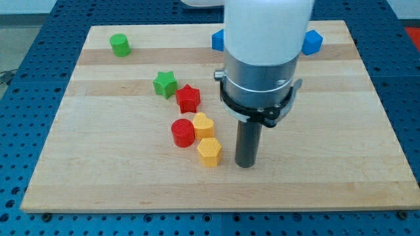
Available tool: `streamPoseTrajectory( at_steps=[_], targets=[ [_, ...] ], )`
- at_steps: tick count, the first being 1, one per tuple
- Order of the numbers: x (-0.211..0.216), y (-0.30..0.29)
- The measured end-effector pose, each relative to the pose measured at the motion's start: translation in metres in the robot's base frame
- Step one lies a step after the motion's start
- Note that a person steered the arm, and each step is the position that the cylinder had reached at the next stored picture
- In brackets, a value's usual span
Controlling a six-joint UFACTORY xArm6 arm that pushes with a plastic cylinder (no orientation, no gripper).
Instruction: Push yellow hexagon diagonally below red circle
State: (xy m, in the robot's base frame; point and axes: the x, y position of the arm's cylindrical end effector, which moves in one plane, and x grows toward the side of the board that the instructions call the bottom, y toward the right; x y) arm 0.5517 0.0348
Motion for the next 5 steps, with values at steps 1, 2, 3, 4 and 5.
streamPoseTrajectory(
  at_steps=[1, 2, 3, 4, 5],
  targets=[
    [0.0, -0.017],
    [0.0, -0.036],
    [0.0, -0.054],
    [0.0, -0.075],
    [0.0, -0.097]
  ],
)
